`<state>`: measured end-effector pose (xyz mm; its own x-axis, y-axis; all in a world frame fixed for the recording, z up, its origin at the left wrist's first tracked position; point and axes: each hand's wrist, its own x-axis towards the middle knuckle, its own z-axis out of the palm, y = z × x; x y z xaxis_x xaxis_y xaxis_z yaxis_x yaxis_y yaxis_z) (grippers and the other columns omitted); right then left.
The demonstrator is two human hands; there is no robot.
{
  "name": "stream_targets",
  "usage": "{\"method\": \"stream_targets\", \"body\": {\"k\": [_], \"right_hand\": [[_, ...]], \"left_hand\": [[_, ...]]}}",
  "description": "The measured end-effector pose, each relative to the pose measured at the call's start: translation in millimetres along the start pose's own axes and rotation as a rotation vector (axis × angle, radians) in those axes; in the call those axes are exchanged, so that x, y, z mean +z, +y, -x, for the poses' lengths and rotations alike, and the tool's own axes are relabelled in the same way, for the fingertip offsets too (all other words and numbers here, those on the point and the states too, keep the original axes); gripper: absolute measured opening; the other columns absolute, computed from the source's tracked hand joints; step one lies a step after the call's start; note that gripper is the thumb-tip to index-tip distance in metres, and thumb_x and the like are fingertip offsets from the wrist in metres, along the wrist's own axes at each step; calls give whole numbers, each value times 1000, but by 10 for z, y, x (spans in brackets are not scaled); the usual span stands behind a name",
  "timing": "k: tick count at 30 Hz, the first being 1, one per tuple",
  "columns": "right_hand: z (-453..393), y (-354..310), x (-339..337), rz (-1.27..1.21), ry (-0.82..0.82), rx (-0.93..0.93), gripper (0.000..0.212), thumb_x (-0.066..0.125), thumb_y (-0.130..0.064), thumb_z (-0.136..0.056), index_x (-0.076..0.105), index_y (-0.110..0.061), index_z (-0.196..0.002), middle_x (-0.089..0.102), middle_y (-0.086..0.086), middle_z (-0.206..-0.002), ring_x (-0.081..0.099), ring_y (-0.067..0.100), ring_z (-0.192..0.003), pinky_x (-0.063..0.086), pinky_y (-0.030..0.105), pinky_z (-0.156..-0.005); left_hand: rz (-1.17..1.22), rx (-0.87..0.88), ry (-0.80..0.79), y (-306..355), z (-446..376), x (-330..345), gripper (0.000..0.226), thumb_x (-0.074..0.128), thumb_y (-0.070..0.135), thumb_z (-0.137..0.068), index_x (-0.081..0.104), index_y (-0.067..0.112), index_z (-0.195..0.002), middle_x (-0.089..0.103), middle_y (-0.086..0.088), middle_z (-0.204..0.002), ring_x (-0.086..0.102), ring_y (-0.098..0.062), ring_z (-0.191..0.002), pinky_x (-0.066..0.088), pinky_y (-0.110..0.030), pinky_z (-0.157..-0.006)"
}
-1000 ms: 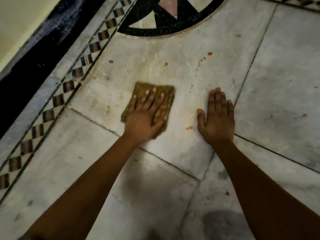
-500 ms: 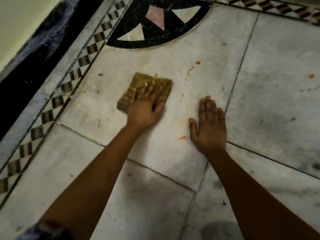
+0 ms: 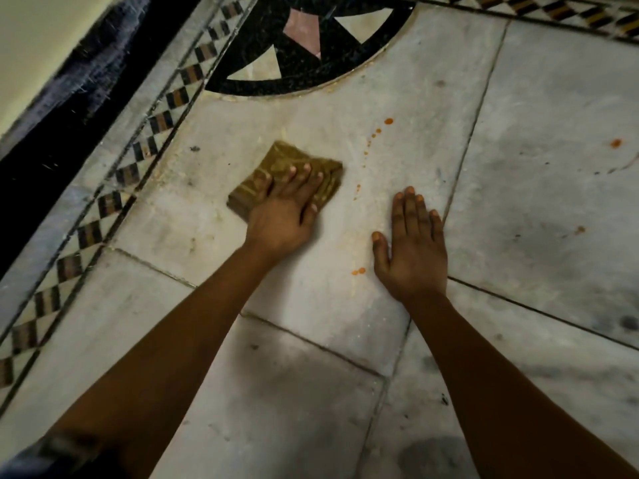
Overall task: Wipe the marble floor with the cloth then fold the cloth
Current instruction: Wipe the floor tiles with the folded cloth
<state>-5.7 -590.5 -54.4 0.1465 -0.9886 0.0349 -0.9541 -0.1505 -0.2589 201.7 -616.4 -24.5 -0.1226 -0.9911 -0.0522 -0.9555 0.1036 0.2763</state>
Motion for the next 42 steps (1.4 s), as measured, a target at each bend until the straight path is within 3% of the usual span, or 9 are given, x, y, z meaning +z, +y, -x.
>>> {"method": "stream_targets", "body": {"k": [4, 10, 17, 21, 24, 31, 34, 38, 42], "right_hand": [[-2, 2, 14, -1, 9, 3, 69, 23, -44, -90, 21, -5, -147, 20, 15, -155, 19, 27, -143, 6, 37, -115], [-1, 8, 8, -16, 12, -3, 69, 23, -43, -90, 23, -5, -147, 21, 15, -154, 19, 26, -143, 8, 39, -116], [-2, 2, -3, -28, 2, 2, 70, 22, -43, -89, 21, -5, -148, 19, 14, -155, 17, 25, -144, 8, 39, -117], [1, 5, 12, -31, 13, 4, 68, 23, -42, -90, 23, -4, -147, 21, 15, -154, 19, 26, -143, 9, 39, -116], [4, 12, 15, -33, 20, -9, 69, 21, -43, -90, 23, -5, -147, 21, 14, -155, 18, 25, -144, 9, 40, -117], [-9, 34, -9, -32, -14, -29, 76, 9, -48, -85, 15, -6, -149, 12, 12, -157, 11, 22, -145, 3, 37, -117], [-5, 68, -30, -78, -6, -41, 76, 7, -48, -86, 13, -5, -148, 11, 13, -157, 10, 23, -145, 1, 34, -116], [41, 383, -83, -39, 51, -8, 75, 15, -49, -89, 19, -2, -147, 17, 17, -155, 18, 28, -143, 8, 36, -115], [18, 469, -91, 7, 32, -23, 76, 16, -50, -88, 19, -2, -147, 19, 17, -154, 19, 28, -143, 9, 38, -115]], "left_hand": [[-67, 42, -24, -48, 66, 13, 63, 20, 43, -88, 35, 20, -144, 34, -6, -150, 28, -24, -140, 8, -42, -114], [12, -164, -31, 111, -700, -38, 54, 34, 33, -93, 32, 15, -144, 39, -18, -145, 35, -33, -134, 22, -43, -111], [10, 51, -8, -32, 288, -47, 64, 23, 47, -85, 39, 21, -142, 39, -9, -147, 34, -25, -137, 21, -39, -110], [154, -165, 70, -82, -469, 15, 55, 32, 45, -92, 37, 25, -143, 41, -13, -145, 40, -31, -131, 29, -39, -109], [176, -283, 37, 101, -948, 43, 50, 36, 36, -98, 28, 28, -146, 26, -8, -154, 25, -29, -140, 21, -42, -114], [44, 80, -30, 33, 599, 111, 65, 22, 53, -87, 25, 25, -146, 25, -3, -154, 18, -23, -143, 7, -41, -115], [-23, -143, -33, -315, 820, 37, 66, 14, 61, -85, 9, 35, -146, 12, 5, -157, 7, -19, -145, -4, -43, -114], [0, -524, 19, -427, 169, -51, 58, 20, 53, -96, 4, 36, -149, 0, 2, -159, -2, -25, -145, -6, -52, -114], [58, -483, -70, -169, -437, -56, 55, 21, 47, -99, 4, 33, -149, -3, -1, -159, -4, -25, -145, -7, -50, -115]]}}
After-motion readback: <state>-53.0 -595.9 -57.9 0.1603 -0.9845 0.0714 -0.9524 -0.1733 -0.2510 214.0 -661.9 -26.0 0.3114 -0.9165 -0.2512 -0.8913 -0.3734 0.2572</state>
